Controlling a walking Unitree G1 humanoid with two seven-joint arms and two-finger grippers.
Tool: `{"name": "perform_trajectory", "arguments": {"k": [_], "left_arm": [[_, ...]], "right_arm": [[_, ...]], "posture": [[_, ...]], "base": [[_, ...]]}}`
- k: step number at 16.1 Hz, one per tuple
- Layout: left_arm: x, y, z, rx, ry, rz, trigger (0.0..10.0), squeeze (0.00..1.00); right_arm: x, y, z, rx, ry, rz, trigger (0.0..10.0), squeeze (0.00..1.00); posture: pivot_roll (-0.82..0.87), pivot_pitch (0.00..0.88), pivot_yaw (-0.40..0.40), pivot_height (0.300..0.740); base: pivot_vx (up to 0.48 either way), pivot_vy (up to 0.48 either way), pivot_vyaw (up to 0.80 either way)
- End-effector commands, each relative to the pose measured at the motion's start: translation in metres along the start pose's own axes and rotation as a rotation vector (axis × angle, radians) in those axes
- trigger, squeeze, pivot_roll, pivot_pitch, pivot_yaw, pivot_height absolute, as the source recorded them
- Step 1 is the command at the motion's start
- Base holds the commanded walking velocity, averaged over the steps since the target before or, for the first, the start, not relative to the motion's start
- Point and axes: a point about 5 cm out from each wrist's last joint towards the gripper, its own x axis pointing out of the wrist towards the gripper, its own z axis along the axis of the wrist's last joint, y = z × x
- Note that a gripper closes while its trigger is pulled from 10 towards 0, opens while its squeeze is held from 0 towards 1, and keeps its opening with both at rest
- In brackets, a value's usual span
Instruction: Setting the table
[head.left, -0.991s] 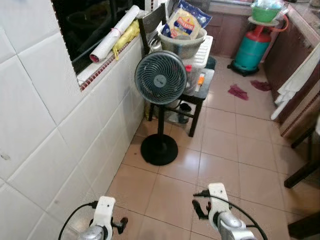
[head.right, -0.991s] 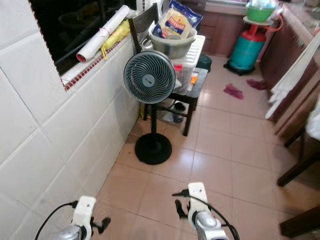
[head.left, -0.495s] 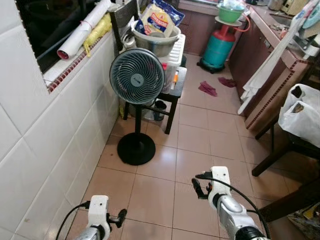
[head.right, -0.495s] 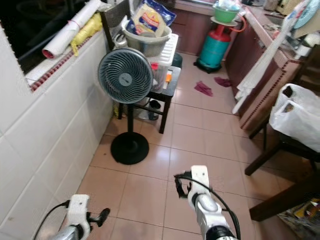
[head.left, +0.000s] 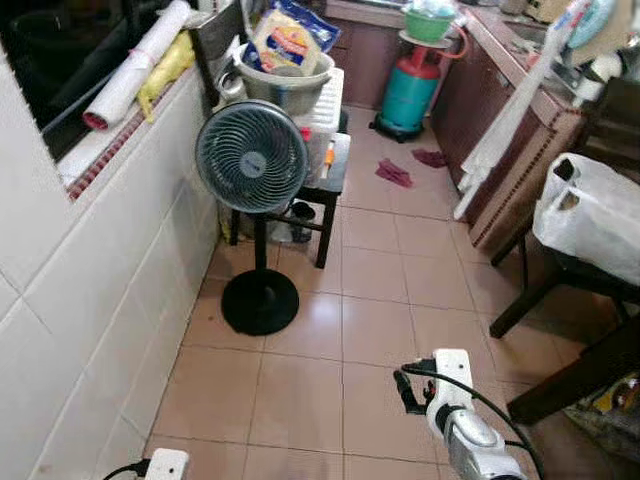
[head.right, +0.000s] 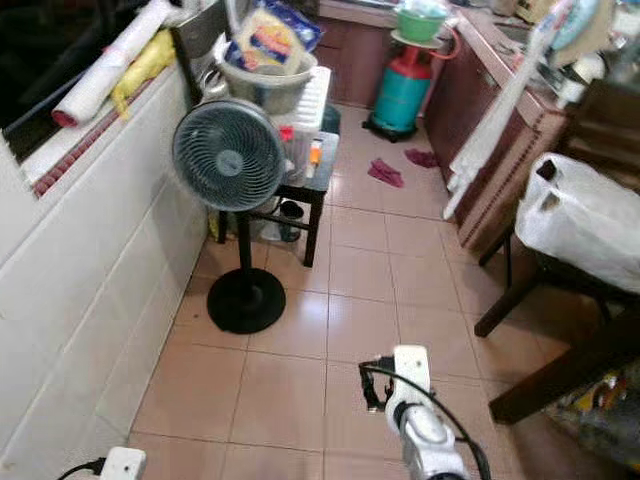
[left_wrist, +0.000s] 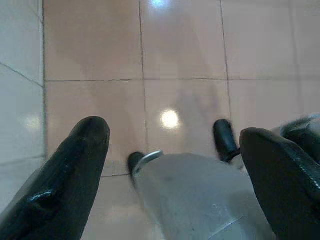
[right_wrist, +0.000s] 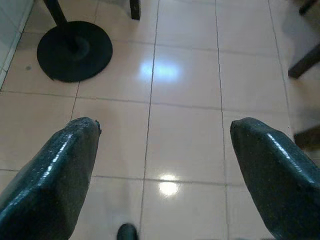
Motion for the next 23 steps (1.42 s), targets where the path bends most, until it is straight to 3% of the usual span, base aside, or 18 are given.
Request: {"name": "perform_trajectory", "arguments": {"k": [1, 3, 4, 6, 7, 9, 10, 11, 12, 13, 16, 17, 19, 21, 23], "left_arm": [[-0.004, -0.001, -0.014, 0.023, 0.063, 0.001, 10.0, 0.00], [-0.011, -0.017, -0.040, 0.089, 0.156, -0.034, 10.0, 0.00], [-0.013, -0.017, -0.045, 0.137, 0.180, -0.030, 10.0, 0.00], [-0.013, -0.021, -0.048, 0.209, 0.203, -0.031, 10.0, 0.00], [-0.011, -0.024, -0.047, 0.289, 0.208, -0.012, 10.0, 0.00], [-0.007, -0.027, -0.041, 0.267, 0.161, 0.090, 10.0, 0.00], [0.022, -0.022, 0.034, 0.284, -0.021, 0.113, 10.0, 0.00], [0.034, -0.021, 0.093, 0.304, -0.155, 0.137, 10.0, 0.00], [0.038, -0.017, 0.158, 0.332, -0.286, 0.176, 10.0, 0.00], [0.036, -0.007, 0.164, 0.382, -0.276, 0.230, 10.0, 0.00], [0.033, 0.003, 0.163, 0.368, -0.271, 0.275, 10.0, 0.00], [0.035, -0.002, 0.163, 0.267, -0.271, 0.237, 10.0, 0.00], [0.043, -0.031, 0.163, 0.144, -0.265, 0.082, 10.0, 0.00], [0.048, -0.058, 0.156, 0.080, -0.241, -0.004, 10.0, 0.00], [0.050, -0.069, 0.149, 0.102, -0.209, -0.039, 10.0, 0.00]], "right_arm": [[-0.005, -0.004, -0.013, 0.019, 0.033, -0.031, 10.0, 0.00], [-0.012, 0.001, -0.033, 0.044, 0.072, -0.023, 10.0, 0.00], [-0.014, 0.000, -0.040, 0.053, 0.106, -0.039, 10.0, 0.00], [-0.018, -0.008, -0.049, 0.090, 0.151, -0.078, 10.0, 0.00], [-0.021, -0.018, -0.052, 0.105, 0.180, -0.116, 10.0, 0.00], [-0.026, -0.031, -0.059, 0.124, 0.213, -0.205, 10.0, 0.00], [-0.027, -0.032, -0.059, 0.145, 0.211, -0.212, 10.0, 0.00], [-0.026, -0.031, -0.059, 0.153, 0.206, -0.209, 10.0, 0.00], [-0.024, -0.023, -0.057, 0.125, 0.203, -0.180, 10.0, 0.00], [-0.019, -0.012, -0.054, 0.089, 0.197, -0.131, 10.0, 0.00], [-0.017, -0.005, -0.052, 0.034, 0.205, -0.090, 10.0, 0.00], [-0.015, -0.011, -0.047, 0.009, 0.201, -0.088, 10.0, 0.00], [-0.014, -0.021, -0.038, 0.049, 0.172, -0.118, 10.0, 0.00], [-0.014, -0.021, -0.041, 0.010, 0.199, -0.112, 10.0, 0.00], [-0.016, -0.022, -0.045, -0.008, 0.235, -0.111, 10.0, 0.00]], "posture": [[0.09, 0.000, -0.050, 0.740], [0.07, 0.000, 0.000, 0.740], [0.08, 0.000, 0.004, 0.740], [0.08, 0.016, 0.016, 0.740], [0.07, 0.003, 0.037, 0.740], [0.01, 0.000, 0.060, 0.740], [-0.01, 0.000, 0.062, 0.740], [-0.02, 0.003, 0.060, 0.740], [-0.03, 0.000, 0.057, 0.740], [-0.01, 0.000, 0.034, 0.740], [0.00, 0.000, 0.016, 0.740], [0.00, 0.000, 0.012, 0.740], [0.00, 0.000, 0.002, 0.740], [-0.01, 0.000, -0.012, 0.740], [-0.02, 0.000, -0.013, 0.740]], "base": [[0.000, 0.000, -0.68], [0.000, 0.000, -0.33], [0.000, 0.000, 0.00], [0.000, 0.000, 0.00], [0.000, 0.000, 0.00], [0.000, 0.000, 0.00], [0.000, 0.000, 0.00], [0.000, 0.000, 0.00], [0.000, 0.000, 0.00], [0.000, 0.000, 0.00], [0.000, 0.000, 0.00], [0.000, 0.000, 0.00], [0.000, 0.000, 0.00], [0.000, 0.000, 0.00], [0.000, 0.000, -0.79]]}}
